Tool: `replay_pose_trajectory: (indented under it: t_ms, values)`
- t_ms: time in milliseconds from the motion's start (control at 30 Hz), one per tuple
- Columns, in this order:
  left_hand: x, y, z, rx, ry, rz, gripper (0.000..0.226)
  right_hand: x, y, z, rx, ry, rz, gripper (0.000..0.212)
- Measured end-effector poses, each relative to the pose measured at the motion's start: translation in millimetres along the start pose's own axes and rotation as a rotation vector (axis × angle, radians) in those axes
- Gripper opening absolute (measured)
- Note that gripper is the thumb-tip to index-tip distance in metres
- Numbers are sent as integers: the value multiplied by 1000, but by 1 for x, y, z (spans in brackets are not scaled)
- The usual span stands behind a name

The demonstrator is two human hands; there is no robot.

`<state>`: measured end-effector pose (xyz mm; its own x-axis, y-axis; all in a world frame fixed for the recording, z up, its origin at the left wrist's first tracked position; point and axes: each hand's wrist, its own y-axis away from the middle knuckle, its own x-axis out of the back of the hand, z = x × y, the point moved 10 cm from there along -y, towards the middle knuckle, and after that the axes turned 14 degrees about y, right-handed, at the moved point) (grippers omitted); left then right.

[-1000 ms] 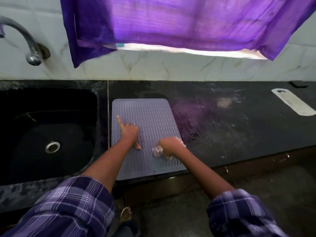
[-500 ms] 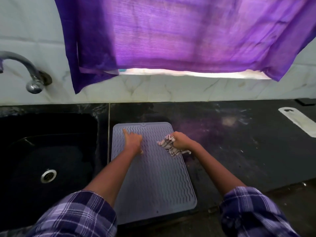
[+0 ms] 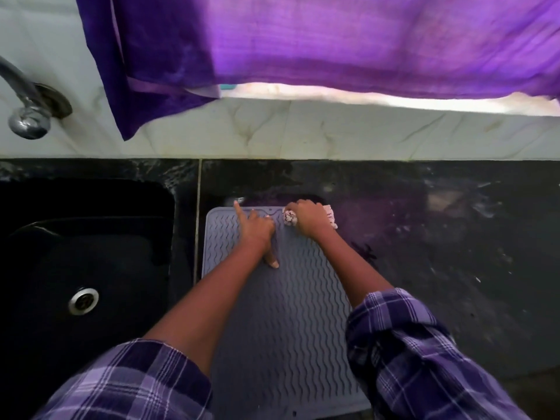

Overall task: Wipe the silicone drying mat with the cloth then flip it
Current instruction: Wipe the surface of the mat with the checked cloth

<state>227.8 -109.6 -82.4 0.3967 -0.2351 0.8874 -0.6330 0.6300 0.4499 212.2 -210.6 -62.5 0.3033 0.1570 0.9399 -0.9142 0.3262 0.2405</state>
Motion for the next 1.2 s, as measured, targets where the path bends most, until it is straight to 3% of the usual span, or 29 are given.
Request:
replay_pose_trajectory:
  t_ms: [200,333,433,567,633,867,1100,1200]
  values:
    - [8,1,2,10,-81,41,92,-4,43,-4,23,-105,-142,28]
    - [7,3,-1,-25,-26,54,99,-30,92,-16,136,-57,-310,24]
    - [6,5,1,-34,-14,45,99,-22,83,-9,128,-52,-384,22]
    - [5,2,-2,-25,38,61,88,40,24,16,-45,-110,-5,25]
    - [4,2,-4,-13,58,58,88,48,7,5,-54,-72,99,27]
    - [5,2,-5,6,20,57,93,-5,30,-2,-89,-175,-53,25]
    - [8,7,0,-3,-38,73,92,-32,111,-30,173,-127,-391,23]
    - [7,9,0,-12,4,97,85,-8,92,-21,118,-164,-363,19]
